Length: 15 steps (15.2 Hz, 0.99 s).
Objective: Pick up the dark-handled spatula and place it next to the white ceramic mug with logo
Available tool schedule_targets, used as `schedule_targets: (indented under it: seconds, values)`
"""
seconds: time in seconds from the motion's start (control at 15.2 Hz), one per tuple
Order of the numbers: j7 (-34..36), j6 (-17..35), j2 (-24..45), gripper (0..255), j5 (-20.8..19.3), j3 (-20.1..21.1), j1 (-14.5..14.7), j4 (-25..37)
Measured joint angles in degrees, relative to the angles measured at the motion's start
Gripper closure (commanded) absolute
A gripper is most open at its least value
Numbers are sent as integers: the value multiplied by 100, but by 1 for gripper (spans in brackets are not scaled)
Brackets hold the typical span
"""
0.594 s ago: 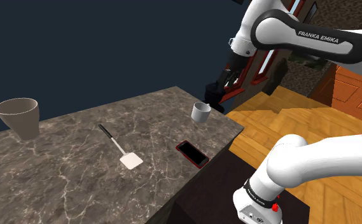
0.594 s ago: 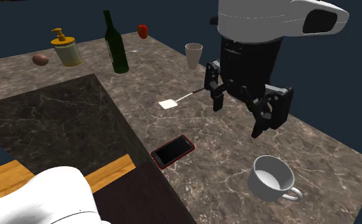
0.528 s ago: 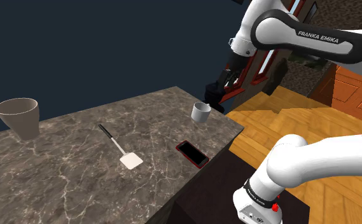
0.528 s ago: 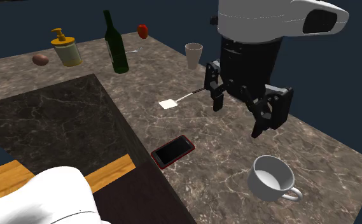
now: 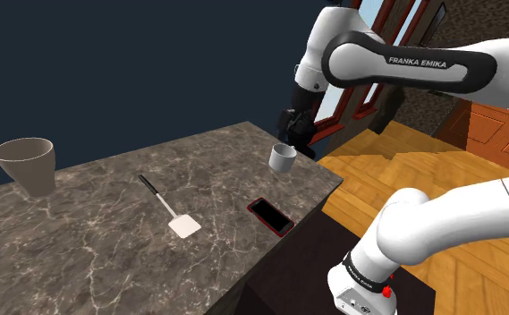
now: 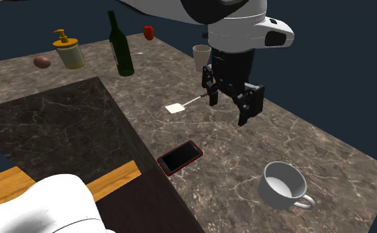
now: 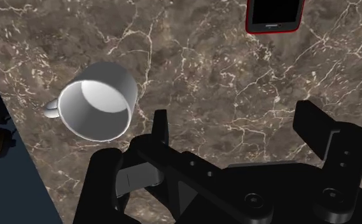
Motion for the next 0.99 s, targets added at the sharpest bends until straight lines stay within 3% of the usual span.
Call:
schedule_targets:
  seconds: [0.46, 0.99]
  values:
    - [786, 821, 886, 0, 270, 639, 244, 57]
    - [1675, 1497, 2246, 0, 227, 1279, 408, 730]
